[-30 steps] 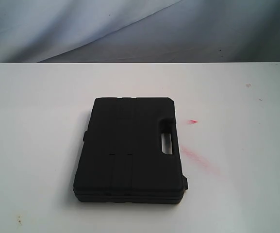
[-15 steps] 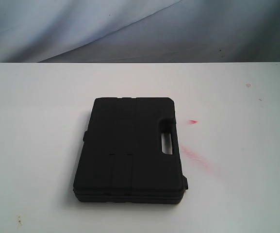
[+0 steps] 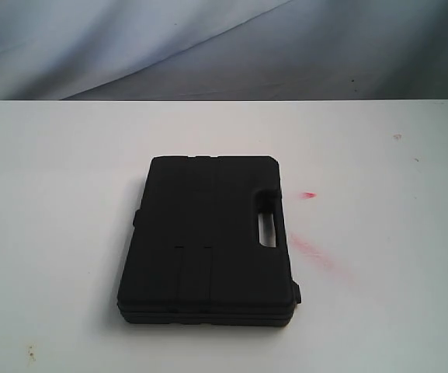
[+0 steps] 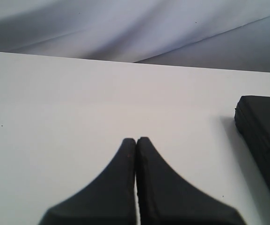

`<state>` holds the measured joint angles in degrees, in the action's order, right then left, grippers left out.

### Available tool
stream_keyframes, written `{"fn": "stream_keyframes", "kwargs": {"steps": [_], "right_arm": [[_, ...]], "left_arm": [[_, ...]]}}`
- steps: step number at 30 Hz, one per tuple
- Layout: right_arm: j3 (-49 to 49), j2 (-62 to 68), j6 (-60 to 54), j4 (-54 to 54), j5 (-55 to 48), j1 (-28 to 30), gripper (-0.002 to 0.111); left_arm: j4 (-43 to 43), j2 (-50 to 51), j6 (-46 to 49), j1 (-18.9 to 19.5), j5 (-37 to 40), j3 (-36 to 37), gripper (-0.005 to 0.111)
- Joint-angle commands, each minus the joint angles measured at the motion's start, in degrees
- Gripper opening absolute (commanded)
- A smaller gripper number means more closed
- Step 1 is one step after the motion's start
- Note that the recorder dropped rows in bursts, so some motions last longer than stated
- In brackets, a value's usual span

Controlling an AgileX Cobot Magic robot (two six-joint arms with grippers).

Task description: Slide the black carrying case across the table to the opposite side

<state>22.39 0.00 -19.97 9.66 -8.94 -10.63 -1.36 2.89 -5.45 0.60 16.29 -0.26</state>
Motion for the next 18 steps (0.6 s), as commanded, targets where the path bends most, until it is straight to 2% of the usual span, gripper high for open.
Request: {"fn": "stream_keyframes", "kwargs": {"steps": [1, 8, 14, 18], "right_arm": [[3.2, 3.9, -1.4, -0.7, -4.8, -0.1, 0.000], [12.4, 16.3, -0.9, -0.7, -19.6, -0.1, 0.000], [22.0, 27.8, 4.2, -0.7, -34.1, -0.1, 0.000], [26.2, 32.7, 4.5, -0.1, -38.1, -0.1, 0.000]], "left_arm": [[-0.1, -0.2, 0.0, 0.2, -0.2, 0.3, 0.000], [-0.1, -0.2, 0.0, 0.2, -0.2, 0.3, 0.000], [-0.1, -0.2, 0.0, 0.2, -0.2, 0.3, 0.000], [-0.1, -0.2, 0.0, 0.2, -0.2, 0.3, 0.000]]}}
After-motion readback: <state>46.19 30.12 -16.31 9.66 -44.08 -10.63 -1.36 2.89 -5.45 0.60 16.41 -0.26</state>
